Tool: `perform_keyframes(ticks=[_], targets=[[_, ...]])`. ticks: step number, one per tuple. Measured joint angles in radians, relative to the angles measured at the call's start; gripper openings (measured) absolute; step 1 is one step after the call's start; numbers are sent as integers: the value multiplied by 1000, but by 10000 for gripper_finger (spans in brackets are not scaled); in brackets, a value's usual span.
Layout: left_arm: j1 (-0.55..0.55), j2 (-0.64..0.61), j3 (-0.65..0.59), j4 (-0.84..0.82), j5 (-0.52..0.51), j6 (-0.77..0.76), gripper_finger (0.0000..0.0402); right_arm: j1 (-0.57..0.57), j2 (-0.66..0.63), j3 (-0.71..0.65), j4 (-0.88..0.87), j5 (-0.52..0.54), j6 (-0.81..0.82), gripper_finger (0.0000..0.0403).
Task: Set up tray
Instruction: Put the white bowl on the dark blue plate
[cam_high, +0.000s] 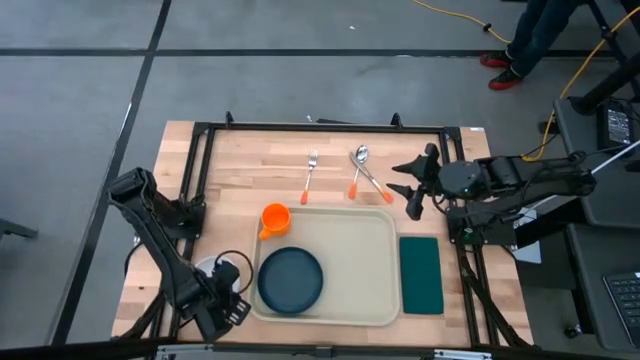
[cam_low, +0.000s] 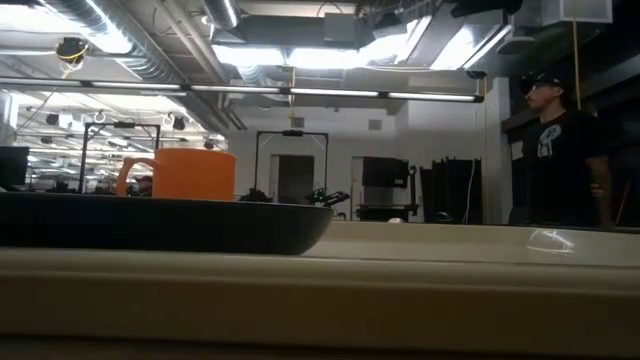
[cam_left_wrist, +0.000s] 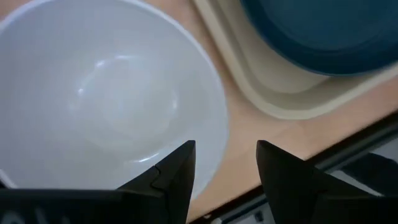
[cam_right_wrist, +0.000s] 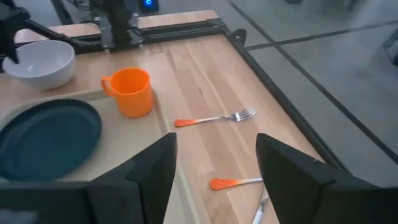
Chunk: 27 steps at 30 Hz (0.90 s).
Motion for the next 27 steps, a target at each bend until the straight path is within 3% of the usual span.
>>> perform_keyframes(ticks=[11, 27], targets=[[7, 8, 0, -19, -10, 12, 164, 0, 1, 0, -5, -3, -18, 223], [7, 136, 0, 12, 15, 52, 163, 0, 2, 0, 1, -3, 1, 223]])
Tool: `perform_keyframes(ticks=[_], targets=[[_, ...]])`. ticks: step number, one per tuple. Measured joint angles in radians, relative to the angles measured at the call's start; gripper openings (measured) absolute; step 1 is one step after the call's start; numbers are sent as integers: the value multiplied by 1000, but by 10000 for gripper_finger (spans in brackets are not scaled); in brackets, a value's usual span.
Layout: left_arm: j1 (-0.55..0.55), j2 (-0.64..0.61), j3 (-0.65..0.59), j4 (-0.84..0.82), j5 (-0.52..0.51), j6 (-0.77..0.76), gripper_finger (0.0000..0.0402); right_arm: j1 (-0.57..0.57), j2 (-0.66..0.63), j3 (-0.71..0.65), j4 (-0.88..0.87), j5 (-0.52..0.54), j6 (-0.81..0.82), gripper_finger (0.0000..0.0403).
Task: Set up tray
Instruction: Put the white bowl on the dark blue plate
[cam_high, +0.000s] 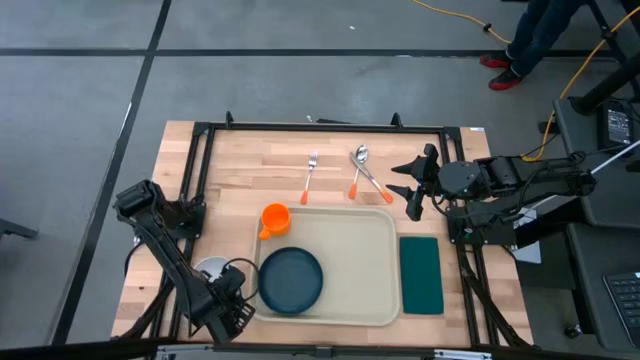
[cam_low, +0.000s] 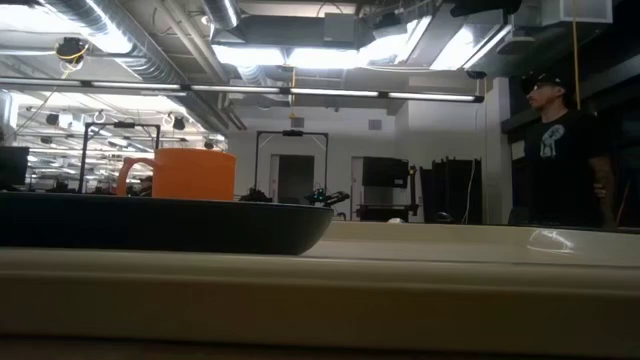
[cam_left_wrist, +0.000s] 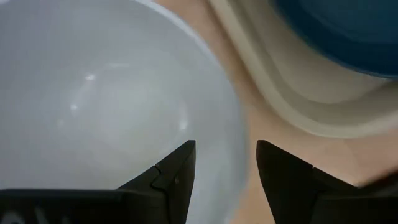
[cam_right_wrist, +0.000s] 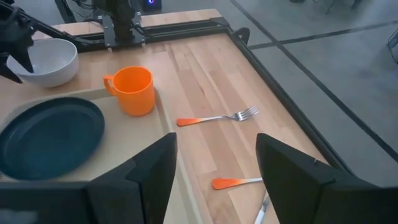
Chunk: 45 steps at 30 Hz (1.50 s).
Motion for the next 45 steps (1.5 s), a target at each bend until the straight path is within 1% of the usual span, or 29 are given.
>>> perform_keyframes(ticks=[2, 4, 6, 10, 12, 15, 20, 23, 26, 29, 33, 36, 41, 45], targets=[[2, 15, 0, -5, 12, -1, 157, 0, 0, 0, 0, 0, 1, 223], [2, 28, 0, -7, 29, 0, 138, 0, 0, 0, 0, 0, 3, 223], [2, 38, 0, -3, 48, 9, 109, 0, 0, 0, 0, 0, 3, 223], [2, 39, 5, 21, 64, 44, 26, 0, 0, 0, 0, 0, 5, 223], [8, 39, 32, 5, 60, 62, 10, 0, 0, 0, 0, 0, 6, 223], [32, 32, 95, -43, 70, 116, 4, 0, 0, 0, 0, 0, 6, 223], [101, 24, 257, -215, 69, 266, 3, 0, 0, 0, -1, 0, 3, 223], [154, 23, 356, -268, 28, 402, 3, 0, 0, 0, -1, 1, -1, 223], [211, 22, 429, -258, -31, 548, 2, 0, 0, 0, -1, 1, -2, 223], [272, 21, 457, -205, -44, 706, 2, 0, 0, 0, -2, 2, -13, 223], [335, 24, 462, -143, -39, 887, 2, 0, 0, 0, -2, 2, -24, 223], [366, 35, 463, -109, -8, 1000, 2, 0, 0, 0, -3, 2, -25, 223], [382, 80, 463, -21, 53, 1120, 2, 0, 0, 0, -13, 1, -23, 223], [370, 120, 463, 25, 64, 1167, 2, 0, 0, 0, -23, -22, -23, 223]])
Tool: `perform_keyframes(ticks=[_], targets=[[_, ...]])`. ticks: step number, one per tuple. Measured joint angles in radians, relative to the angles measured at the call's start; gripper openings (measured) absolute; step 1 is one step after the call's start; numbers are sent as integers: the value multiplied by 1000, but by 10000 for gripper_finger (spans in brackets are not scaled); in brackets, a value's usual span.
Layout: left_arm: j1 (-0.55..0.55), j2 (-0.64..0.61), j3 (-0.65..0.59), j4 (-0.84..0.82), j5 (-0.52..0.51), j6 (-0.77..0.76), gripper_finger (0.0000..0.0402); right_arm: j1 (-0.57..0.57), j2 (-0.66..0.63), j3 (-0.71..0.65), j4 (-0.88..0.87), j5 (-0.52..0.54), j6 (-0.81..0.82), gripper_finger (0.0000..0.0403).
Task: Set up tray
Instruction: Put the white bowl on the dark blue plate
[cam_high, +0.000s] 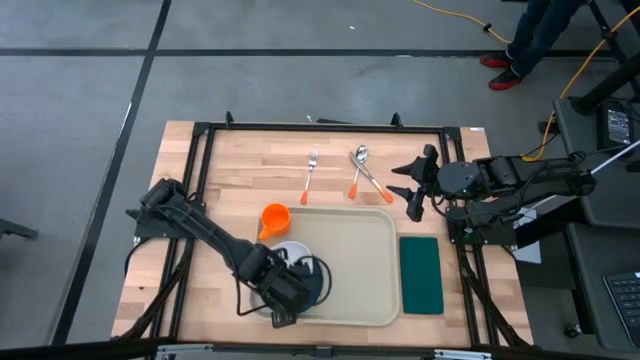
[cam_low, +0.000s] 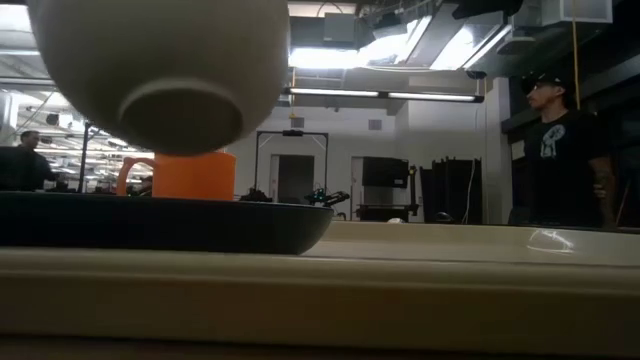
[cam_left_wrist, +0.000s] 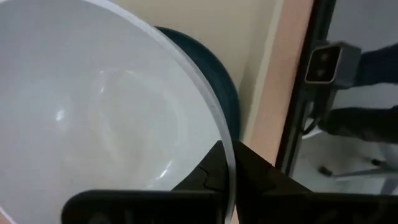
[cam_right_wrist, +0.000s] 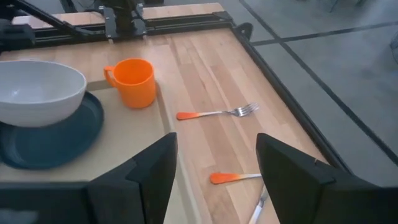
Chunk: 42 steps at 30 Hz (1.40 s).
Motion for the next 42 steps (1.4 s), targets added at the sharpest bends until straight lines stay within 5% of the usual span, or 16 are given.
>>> perform_keyframes(ticks=[15, 42], targets=[[-39, 114, 0, 17, -24, -32, 2, 0, 0, 0, -7, -4, -33, 223], [-17, 118, 0, 20, -46, 16, 5, 0, 0, 0, -9, -5, -79, 223]])
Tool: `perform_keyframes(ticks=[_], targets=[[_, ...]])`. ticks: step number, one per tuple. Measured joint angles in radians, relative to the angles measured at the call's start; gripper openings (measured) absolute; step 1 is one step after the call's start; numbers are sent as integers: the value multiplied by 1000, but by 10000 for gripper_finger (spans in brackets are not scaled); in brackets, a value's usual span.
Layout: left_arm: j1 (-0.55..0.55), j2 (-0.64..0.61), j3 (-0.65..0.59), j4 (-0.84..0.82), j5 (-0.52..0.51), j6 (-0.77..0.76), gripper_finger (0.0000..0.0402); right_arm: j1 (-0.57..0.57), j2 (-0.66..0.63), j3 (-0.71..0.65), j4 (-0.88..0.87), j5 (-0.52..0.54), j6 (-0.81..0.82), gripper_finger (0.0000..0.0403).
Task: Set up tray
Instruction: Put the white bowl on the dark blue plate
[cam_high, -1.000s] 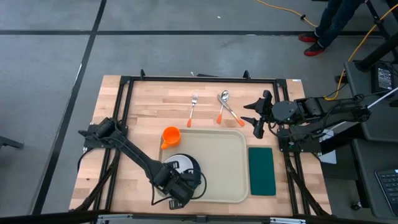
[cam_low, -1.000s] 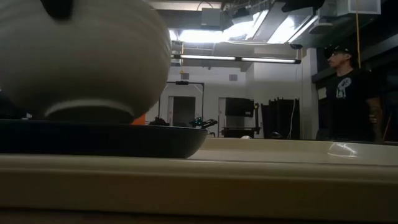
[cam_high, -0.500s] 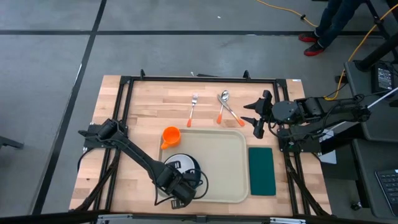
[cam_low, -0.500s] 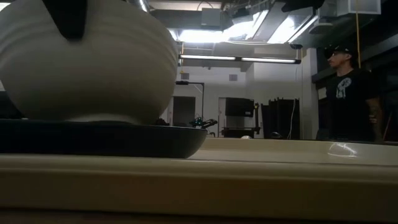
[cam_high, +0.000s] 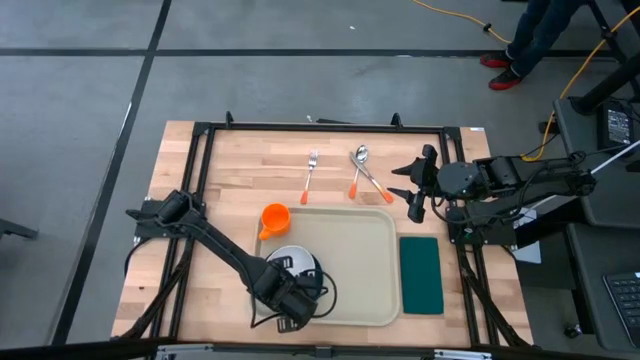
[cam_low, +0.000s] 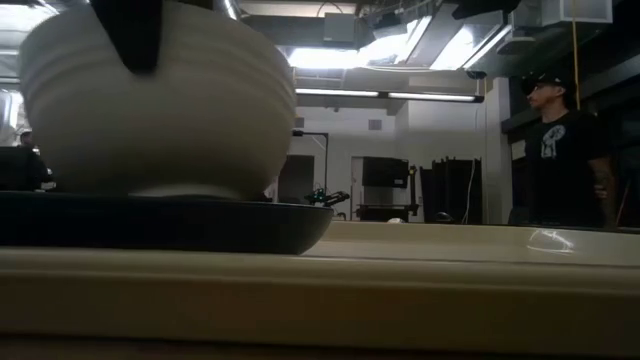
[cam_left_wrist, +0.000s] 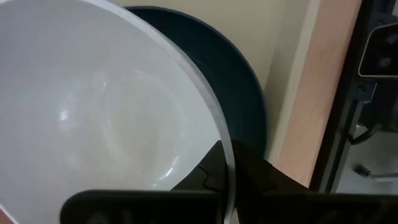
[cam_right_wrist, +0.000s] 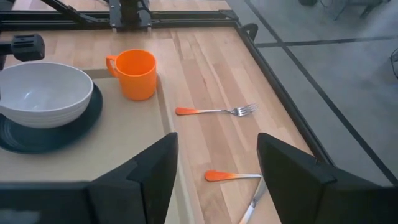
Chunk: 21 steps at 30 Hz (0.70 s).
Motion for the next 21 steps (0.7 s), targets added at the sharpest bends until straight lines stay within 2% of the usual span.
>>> perform_keyframes(ticks=[13, 21], targets=[[7, 38, 0, 24, 21, 31, 5, 0, 0, 0, -4, 0, -3, 223], [8, 65, 0, 45, 69, 49, 24, 0, 0, 0, -26, -20, -2, 223]])
